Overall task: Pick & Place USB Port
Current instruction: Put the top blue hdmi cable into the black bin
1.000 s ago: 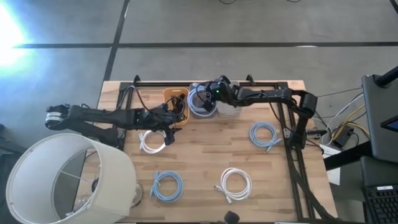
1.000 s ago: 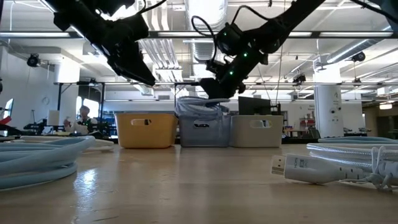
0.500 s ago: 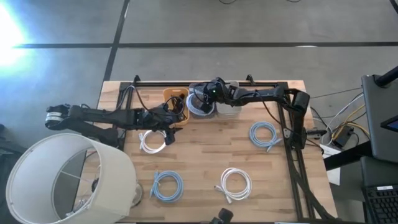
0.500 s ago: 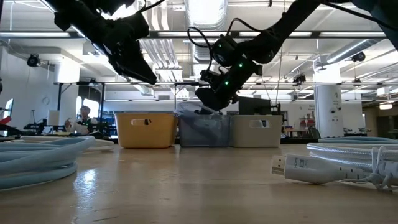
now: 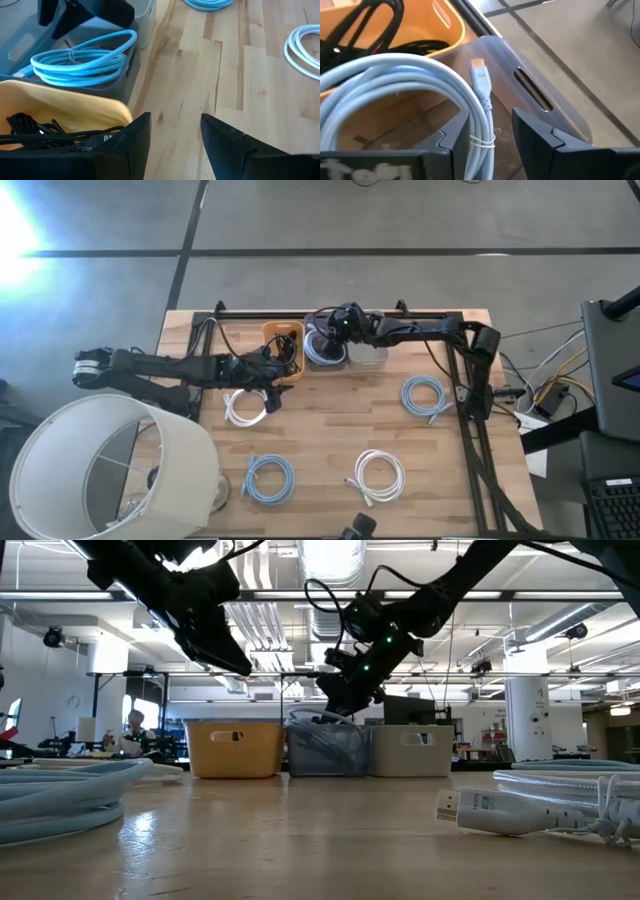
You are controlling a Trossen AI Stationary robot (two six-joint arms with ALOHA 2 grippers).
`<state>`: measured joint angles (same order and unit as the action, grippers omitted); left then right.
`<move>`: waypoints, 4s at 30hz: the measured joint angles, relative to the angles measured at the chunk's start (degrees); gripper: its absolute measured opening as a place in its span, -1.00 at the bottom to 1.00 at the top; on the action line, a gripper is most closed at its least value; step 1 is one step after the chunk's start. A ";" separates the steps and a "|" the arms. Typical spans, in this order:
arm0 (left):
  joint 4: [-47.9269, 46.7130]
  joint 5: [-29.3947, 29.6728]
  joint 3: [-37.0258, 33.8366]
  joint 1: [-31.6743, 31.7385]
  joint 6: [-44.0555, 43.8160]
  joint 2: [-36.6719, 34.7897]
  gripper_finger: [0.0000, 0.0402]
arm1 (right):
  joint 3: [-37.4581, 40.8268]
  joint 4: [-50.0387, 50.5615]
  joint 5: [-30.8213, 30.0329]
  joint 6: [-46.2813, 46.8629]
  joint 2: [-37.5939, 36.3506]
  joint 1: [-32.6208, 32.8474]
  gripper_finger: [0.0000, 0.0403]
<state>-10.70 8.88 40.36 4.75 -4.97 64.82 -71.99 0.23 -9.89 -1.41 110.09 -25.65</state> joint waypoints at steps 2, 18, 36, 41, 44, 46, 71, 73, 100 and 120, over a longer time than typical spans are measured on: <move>0.00 0.00 0.00 0.00 0.00 -0.01 -0.12 | 0.02 0.25 0.00 -0.02 -0.90 0.00 -0.30; -0.02 -0.02 -0.20 -0.04 0.04 -0.01 -0.12 | 0.11 15.63 0.03 2.69 -9.89 3.67 -0.33; 0.02 -0.04 -0.28 -0.04 0.02 -0.01 -0.12 | 2.06 44.29 -0.33 19.64 -21.42 13.43 -0.27; 0.00 -0.04 -0.31 -0.04 0.02 -0.01 -0.12 | 4.69 47.19 -0.57 25.00 -23.27 16.12 -0.25; 0.00 -0.04 -0.31 -0.04 0.02 -0.01 -0.12 | 7.59 47.80 -0.55 28.02 -24.67 17.65 -0.26; 0.00 -0.04 -0.31 -0.04 0.02 -0.01 -0.12 | 9.86 47.83 -0.52 30.31 -25.87 18.57 -0.26; 2.97 -0.02 -0.31 -0.02 -0.20 -0.01 -0.12 | 37.26 48.70 3.95 56.78 -41.65 24.04 -0.26; 3.11 -0.02 -0.31 -0.02 -0.20 -0.01 -0.12 | 38.29 48.48 4.08 57.87 -41.47 24.04 -0.26; 3.20 -0.02 -0.31 -0.04 -0.17 -0.01 -0.12 | 36.86 45.51 9.99 54.29 -41.32 24.04 -0.24; 3.21 -0.02 -0.31 0.00 -0.17 -0.01 -0.12 | 45.01 33.36 9.91 51.73 -41.32 24.04 -0.26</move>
<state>-7.49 8.86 40.05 4.75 -5.15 64.82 -26.98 33.59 0.02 50.32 68.77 -1.61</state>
